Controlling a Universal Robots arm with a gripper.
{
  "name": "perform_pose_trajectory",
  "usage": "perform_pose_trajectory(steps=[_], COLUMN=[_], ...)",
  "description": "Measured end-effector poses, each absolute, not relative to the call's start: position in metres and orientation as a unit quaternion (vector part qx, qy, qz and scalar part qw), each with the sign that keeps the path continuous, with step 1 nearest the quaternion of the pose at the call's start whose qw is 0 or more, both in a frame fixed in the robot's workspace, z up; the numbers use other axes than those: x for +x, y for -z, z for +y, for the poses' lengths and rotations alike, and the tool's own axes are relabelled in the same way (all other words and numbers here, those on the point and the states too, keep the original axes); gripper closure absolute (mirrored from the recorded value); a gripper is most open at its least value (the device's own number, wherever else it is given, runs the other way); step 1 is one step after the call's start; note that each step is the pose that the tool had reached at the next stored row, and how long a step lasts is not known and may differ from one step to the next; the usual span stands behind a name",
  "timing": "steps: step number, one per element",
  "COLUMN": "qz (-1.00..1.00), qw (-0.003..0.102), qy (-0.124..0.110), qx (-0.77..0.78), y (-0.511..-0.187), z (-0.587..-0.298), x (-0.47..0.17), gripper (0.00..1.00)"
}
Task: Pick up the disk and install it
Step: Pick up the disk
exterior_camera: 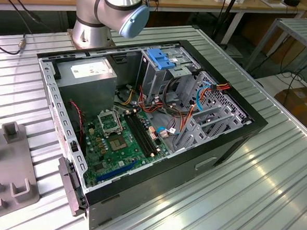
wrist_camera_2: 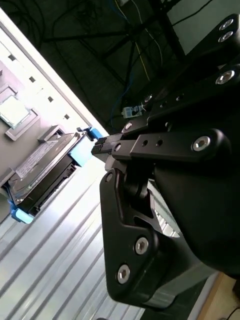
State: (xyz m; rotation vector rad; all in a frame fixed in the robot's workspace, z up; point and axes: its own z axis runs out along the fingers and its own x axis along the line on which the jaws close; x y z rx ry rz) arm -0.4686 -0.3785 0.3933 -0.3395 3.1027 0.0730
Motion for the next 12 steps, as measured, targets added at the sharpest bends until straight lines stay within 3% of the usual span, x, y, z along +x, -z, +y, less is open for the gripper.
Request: perform_pose_trajectory(steps=[12], qz=[0.972], qw=[0.007], qy=[-0.024], qx=[-0.235], y=[-0.3933], z=[-0.3785], x=[-0.4686], gripper=[0.90])
